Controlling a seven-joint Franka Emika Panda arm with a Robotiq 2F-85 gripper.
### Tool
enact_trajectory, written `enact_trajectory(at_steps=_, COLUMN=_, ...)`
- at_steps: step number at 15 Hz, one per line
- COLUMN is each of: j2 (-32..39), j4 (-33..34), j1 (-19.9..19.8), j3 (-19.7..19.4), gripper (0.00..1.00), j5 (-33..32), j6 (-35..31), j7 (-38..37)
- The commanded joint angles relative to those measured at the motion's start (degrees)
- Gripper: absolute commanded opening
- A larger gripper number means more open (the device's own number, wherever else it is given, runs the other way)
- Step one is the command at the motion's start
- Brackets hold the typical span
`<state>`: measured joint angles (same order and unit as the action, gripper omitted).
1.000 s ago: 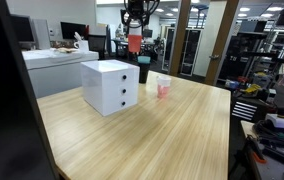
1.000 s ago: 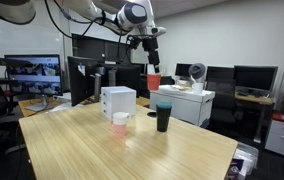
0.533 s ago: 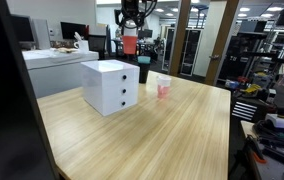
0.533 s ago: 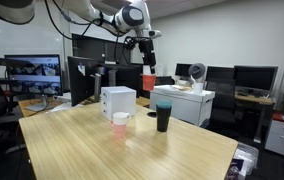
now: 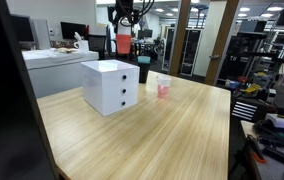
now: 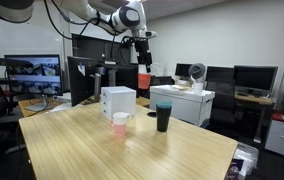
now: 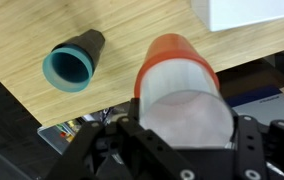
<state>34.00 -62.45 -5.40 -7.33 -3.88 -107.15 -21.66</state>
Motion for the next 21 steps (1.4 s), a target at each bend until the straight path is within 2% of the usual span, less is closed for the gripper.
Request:
enact_trajectory(at_steps=1, j2=-2.7, j4=-3.4, j1=-0.3, j3=1.4, gripper=0.47, j5=0.8, j6=-0.8, j7=4.0)
enact_trajectory(at_steps=21, j2=-3.2, j4=-6.8, j1=0.2, j3=6.3, gripper=0.47, j5=-0.1, j6=-0.5, j7=13.5)
